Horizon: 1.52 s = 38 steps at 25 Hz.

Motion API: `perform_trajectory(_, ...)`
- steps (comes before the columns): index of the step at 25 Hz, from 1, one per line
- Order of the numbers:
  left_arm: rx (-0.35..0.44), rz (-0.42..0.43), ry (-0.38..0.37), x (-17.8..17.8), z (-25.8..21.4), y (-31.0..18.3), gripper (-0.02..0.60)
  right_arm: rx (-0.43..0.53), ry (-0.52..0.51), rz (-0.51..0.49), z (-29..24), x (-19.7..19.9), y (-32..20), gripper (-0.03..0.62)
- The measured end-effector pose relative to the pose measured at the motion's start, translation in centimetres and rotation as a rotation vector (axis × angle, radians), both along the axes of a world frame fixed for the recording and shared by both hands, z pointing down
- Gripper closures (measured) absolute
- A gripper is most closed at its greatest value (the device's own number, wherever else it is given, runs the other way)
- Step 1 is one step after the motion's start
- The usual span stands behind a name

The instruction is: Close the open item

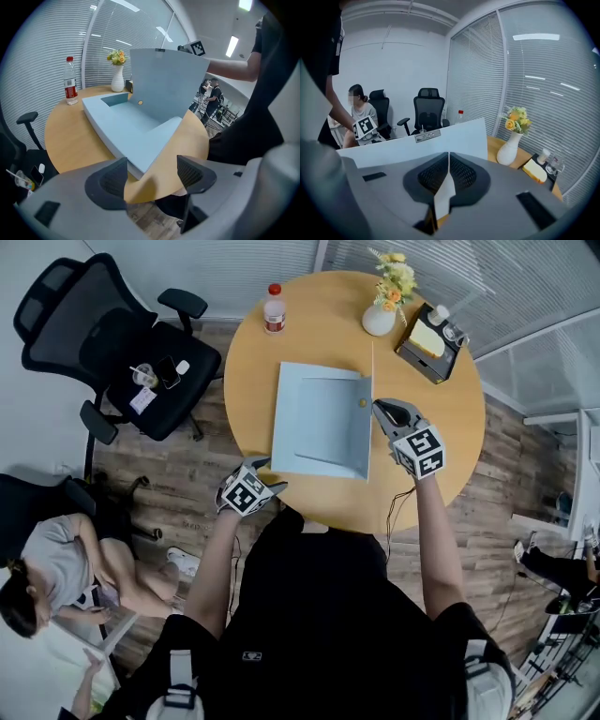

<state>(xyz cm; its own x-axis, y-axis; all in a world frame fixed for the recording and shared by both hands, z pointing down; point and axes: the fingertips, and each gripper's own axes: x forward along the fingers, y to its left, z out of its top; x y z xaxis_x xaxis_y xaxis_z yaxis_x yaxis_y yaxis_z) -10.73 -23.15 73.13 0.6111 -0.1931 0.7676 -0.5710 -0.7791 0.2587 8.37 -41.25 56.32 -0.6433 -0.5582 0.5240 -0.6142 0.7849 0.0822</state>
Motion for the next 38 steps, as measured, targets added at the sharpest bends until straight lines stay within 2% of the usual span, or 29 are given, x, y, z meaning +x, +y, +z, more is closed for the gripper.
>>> perform_trajectory(5,-0.011,0.01,0.017,0.4,-0.2,0.5,0.247,0.005,0.07,-0.084,1.1,-2.3,0.4,0.586)
perform_trajectory(15,-0.02,0.023,0.015,1.0,0.0,0.8,0.249,-0.024,0.08,-0.165,3.2,-6.0,0.8,0.586)
perform_trajectory(21,-0.029,0.024,0.029,1.5,-0.3,0.7,0.249,0.011,0.18,-0.263,4.3,-8.4,1.1,0.586)
perform_trajectory(25,-0.035,0.02,0.041,1.7,0.1,0.9,0.249,-0.005,0.215,-0.294,5.2,-9.4,1.1,0.586)
perform_trajectory(30,-0.044,0.018,0.032,1.7,0.1,0.8,0.249,-0.04,0.172,-0.334,6.9,-11.0,1.4,0.586)
perform_trajectory(38,-0.047,0.021,0.026,1.6,-0.4,0.8,0.249,-0.06,0.223,-0.363,8.5,-12.7,1.8,0.586)
